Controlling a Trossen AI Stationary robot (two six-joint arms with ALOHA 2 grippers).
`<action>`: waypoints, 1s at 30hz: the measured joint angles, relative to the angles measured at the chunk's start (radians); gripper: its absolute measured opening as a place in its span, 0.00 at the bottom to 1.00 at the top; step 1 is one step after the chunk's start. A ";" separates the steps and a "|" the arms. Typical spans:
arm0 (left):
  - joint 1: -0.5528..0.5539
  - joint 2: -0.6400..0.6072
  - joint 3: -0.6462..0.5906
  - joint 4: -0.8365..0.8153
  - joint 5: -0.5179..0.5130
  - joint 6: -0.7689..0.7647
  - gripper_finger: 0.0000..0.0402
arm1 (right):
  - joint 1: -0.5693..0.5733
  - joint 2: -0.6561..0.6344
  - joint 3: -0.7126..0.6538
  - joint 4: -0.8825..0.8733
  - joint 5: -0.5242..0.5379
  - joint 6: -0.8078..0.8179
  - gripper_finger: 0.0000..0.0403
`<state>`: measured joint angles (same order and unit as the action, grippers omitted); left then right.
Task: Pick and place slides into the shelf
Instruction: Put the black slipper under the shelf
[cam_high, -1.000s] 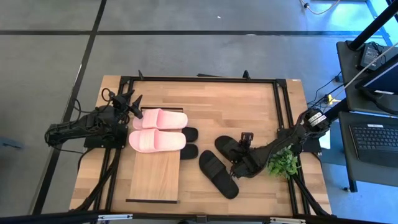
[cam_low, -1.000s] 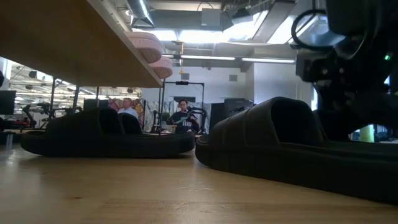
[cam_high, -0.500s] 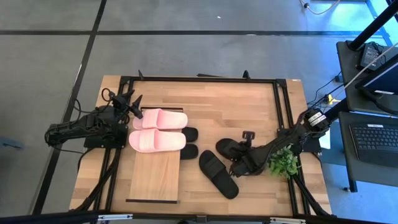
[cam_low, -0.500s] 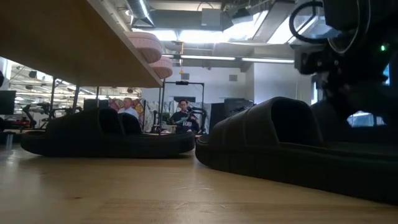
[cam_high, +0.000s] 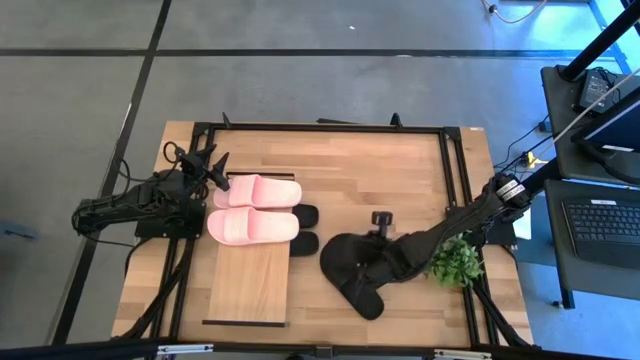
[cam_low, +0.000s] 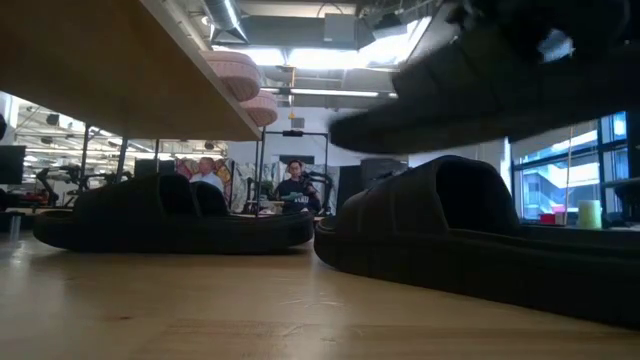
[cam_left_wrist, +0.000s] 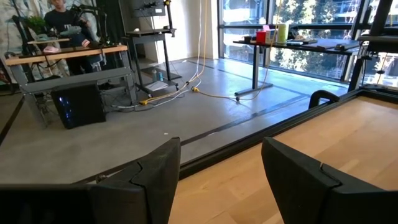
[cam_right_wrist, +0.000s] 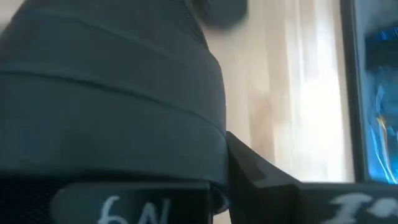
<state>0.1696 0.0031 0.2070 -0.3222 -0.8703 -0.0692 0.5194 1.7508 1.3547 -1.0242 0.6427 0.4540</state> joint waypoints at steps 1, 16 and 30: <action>0.000 0.000 0.000 0.000 0.000 0.000 0.54 | 0.000 0.000 0.004 0.039 0.001 -0.031 0.03; 0.000 0.000 0.000 0.000 0.000 0.000 0.54 | -0.066 0.135 0.004 0.603 -0.182 -0.392 0.03; 0.000 0.000 0.000 -0.001 0.000 0.000 0.54 | -0.139 0.210 0.004 0.939 -0.360 -0.447 0.03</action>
<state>0.1696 0.0032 0.2070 -0.3233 -0.8703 -0.0689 0.3807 1.9607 1.3586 -0.0854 0.2828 0.0074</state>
